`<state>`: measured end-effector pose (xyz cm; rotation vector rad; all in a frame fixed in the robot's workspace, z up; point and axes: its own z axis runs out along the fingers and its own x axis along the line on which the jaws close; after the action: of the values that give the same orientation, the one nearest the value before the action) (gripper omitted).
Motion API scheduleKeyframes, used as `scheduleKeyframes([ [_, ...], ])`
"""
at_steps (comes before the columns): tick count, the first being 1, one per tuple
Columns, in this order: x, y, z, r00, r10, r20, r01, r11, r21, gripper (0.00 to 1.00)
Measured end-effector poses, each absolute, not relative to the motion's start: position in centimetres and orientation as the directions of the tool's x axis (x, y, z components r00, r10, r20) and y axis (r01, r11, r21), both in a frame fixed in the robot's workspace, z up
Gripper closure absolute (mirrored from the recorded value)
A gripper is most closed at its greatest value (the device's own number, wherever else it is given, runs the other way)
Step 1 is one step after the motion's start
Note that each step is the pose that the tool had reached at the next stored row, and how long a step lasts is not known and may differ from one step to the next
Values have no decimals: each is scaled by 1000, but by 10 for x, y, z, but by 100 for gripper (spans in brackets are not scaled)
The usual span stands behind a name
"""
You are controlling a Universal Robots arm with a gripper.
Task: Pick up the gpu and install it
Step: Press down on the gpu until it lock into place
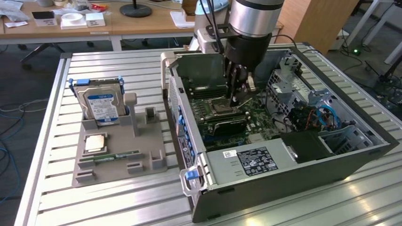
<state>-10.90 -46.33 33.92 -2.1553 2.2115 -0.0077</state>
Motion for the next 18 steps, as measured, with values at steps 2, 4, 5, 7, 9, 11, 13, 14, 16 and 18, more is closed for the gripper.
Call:
scheduleKeyframes([
  [2,-109,-463,339,-25,-999,-35,-999,26,-41,74],
  [4,-109,-463,339,-25,-999,-35,-999,26,-41,80],
  [5,-109,-463,339,-25,-999,-35,-999,26,-41,86],
  [7,-109,-463,339,-25,-999,-35,-999,26,-41,89],
  [9,-109,-463,339,-25,-999,-35,-999,26,-41,89],
  [11,-109,-463,339,-25,-999,-35,-999,26,-41,89],
  [13,-109,-463,339,-25,-999,-35,-999,26,-41,89],
  [14,-109,-463,339,-25,-999,-35,-999,26,-41,89],
  [16,-109,-463,339,-25,-999,-35,-999,26,-41,89],
  [18,-109,-463,336,-25,-999,-35,-999,26,-41,89],
])
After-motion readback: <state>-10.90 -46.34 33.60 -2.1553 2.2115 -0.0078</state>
